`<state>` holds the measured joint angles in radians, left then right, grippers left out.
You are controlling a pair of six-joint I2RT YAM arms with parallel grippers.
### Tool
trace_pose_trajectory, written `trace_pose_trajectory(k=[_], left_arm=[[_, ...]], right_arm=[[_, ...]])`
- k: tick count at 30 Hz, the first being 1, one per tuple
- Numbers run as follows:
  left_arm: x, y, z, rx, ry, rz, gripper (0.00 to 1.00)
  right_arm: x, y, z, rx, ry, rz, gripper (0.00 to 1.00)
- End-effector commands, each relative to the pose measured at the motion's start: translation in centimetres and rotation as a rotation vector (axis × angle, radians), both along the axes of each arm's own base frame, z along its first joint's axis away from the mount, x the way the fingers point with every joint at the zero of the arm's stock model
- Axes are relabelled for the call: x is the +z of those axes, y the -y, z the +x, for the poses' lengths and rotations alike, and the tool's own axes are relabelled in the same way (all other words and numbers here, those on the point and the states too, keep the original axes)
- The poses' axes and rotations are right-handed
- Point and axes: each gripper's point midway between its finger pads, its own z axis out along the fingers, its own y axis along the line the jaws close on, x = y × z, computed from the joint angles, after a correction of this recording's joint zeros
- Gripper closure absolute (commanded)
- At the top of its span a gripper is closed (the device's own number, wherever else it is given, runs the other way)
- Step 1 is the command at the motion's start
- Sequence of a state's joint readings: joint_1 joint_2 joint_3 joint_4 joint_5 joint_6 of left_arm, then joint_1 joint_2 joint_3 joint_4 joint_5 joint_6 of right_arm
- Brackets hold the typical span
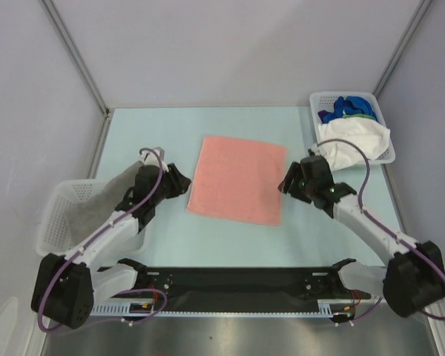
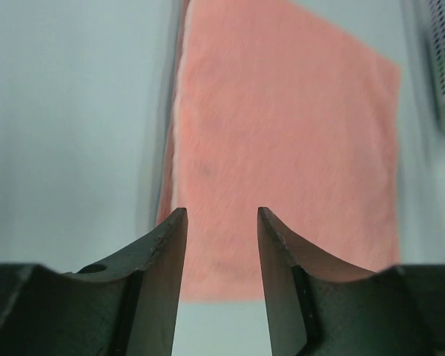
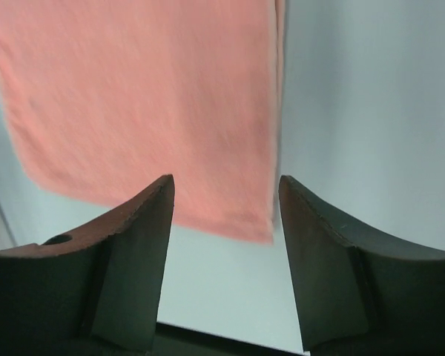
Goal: Fold and stack the towels
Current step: Fold the towel
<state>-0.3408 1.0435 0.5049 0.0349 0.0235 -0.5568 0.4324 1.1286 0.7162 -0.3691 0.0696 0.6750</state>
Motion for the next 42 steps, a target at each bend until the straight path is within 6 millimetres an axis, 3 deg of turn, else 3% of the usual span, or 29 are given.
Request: trace_pose_trajectory(k=[1,2,4,5,6,7,8,9,10,11,12,14,16,20,28,42], left_arm=[[4.8,1.0,5.5,0.024,0.126,0.022,0.52],[5.7,1.7,8.0,0.016,0.136,0.051,0.53],[5.5,2.0,10.5,0.030,0.127,0.085,0.52],[7.7,2.3,12.5,0.031,0.175,0.093,0.52],[4.7,2.6,14.0,0.021,0.105,0.133,0.52],[4.4,2.9,15.1,0.010,0.096,0.146,0.52],[5.5,3.4,17.1,0.000,0.122,0.156,0.52],[2.7,3.8,18.2,-0.021,0.066,0.177,0.52],[1.7,4.0,19.1,-0.040,0.045,0.176,0.53],[2.8,4.6,20.8,-0.061,0.068,0.162,0.53],[-0.3,4.6,21.6,-0.072,0.008,0.172,0.53],[0.0,5.2,23.5,-0.106,0.014,0.161,0.54],[-2.9,4.9,24.2,-0.109,-0.060,0.184,0.55],[-3.6,5.4,25.8,-0.138,-0.073,0.181,0.55],[-5.6,5.8,26.4,-0.160,-0.129,0.182,0.55],[-8.3,5.4,27.1,-0.149,-0.187,0.226,0.56]], right_arm=[[3.9,1.8,8.0,-0.098,0.104,-0.051,0.37],[4.0,2.0,9.4,-0.111,0.105,-0.054,0.38],[3.7,1.9,13.2,-0.130,0.096,-0.056,0.40],[3.4,2.6,14.4,-0.151,0.088,-0.053,0.41],[2.9,2.6,15.6,-0.157,0.079,-0.055,0.43],[0.6,2.7,16.6,-0.161,0.029,-0.069,0.44],[1.1,2.8,18.3,-0.164,0.036,-0.049,0.46],[0.6,2.8,19.1,-0.166,0.027,-0.047,0.48],[0.1,2.9,19.7,-0.167,0.017,-0.049,0.48],[-0.9,2.8,21.0,-0.167,0.002,-0.054,0.48],[-1.5,3.0,21.4,-0.172,-0.011,-0.055,0.50],[-3.4,3.0,22.2,-0.168,-0.046,-0.060,0.51],[-3.4,3.1,23.2,-0.168,-0.041,-0.052,0.52],[-4.9,3.3,24.0,-0.169,-0.065,-0.051,0.52],[-6.5,3.8,24.6,-0.167,-0.092,-0.050,0.54],[-7.2,3.8,25.9,-0.152,-0.098,-0.074,0.58]])
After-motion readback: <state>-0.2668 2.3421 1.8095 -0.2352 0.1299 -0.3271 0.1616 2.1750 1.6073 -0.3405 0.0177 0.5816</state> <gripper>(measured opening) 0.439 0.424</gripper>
